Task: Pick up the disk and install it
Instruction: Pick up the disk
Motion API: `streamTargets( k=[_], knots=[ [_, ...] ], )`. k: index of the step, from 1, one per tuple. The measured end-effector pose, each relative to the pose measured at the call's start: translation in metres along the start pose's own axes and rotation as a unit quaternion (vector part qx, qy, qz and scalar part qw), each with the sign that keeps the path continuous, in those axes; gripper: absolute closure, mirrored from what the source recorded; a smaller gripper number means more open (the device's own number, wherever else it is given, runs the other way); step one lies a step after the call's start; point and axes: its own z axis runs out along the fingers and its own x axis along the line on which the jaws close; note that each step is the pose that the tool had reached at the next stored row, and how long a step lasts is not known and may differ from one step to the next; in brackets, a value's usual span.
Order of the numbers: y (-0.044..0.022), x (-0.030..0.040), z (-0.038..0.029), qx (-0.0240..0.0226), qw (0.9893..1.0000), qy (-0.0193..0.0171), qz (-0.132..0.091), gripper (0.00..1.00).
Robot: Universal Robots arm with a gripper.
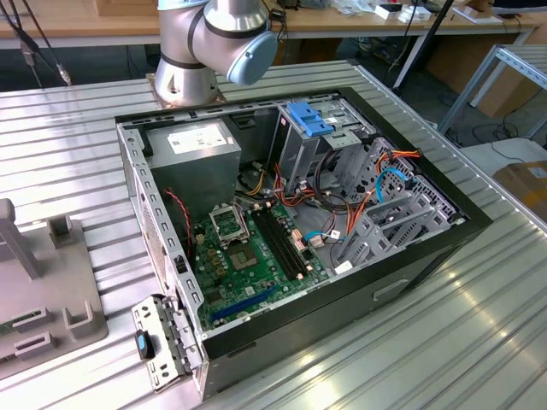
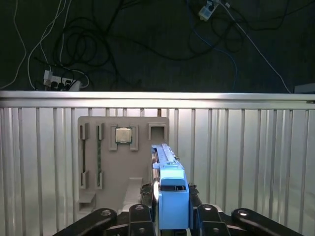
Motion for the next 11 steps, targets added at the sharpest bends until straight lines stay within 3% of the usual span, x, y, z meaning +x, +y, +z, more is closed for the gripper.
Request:
streamTargets(
  k=[1, 4, 11],
  knots=[
    [-0.0004, -0.0003, -0.0074, 0.0023, 1.0000, 0.0000, 0.000, 0.64],
    [-0.0053, -0.0003, -0.0074, 0.0025, 1.0000, 0.0000, 0.000, 0.64],
    [-0.0060, -0.0003, -0.0085, 0.0020, 1.0000, 0.0001, 0.000, 0.64]
  ],
)
